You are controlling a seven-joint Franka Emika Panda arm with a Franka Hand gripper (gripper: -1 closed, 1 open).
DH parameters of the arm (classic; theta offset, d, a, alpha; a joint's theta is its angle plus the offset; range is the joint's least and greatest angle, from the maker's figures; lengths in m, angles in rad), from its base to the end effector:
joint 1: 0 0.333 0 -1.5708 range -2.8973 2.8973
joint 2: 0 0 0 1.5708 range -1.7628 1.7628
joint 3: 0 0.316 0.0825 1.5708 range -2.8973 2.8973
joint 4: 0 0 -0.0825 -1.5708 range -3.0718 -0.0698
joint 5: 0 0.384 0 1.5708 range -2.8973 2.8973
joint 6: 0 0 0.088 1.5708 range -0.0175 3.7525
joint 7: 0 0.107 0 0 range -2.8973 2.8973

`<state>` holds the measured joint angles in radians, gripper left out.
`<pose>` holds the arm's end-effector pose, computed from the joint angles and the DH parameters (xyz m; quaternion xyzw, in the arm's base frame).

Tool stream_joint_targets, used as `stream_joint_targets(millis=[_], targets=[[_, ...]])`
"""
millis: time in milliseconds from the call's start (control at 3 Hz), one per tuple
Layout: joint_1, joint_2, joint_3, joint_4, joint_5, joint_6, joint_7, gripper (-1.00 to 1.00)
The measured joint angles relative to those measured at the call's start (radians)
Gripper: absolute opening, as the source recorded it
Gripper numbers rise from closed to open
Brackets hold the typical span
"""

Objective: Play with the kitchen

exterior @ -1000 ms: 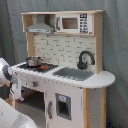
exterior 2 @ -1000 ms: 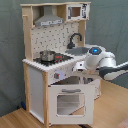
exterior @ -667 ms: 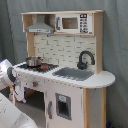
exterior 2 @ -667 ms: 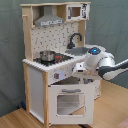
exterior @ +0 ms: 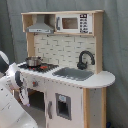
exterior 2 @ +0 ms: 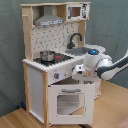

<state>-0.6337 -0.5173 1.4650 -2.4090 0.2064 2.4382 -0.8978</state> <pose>0.3331 0.3621 0.3422 0.6878 0.6992 0.0544 0.1873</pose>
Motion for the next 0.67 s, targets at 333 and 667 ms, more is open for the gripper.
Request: stream_joint_targets(millis=[333,667], targets=[[-0.051,0.048,0.053,0.001,0.000,0.049,-0.016,1.00],[-0.103,0.088,0.112,0.002,0.000,0.097,-0.025,1.00]])
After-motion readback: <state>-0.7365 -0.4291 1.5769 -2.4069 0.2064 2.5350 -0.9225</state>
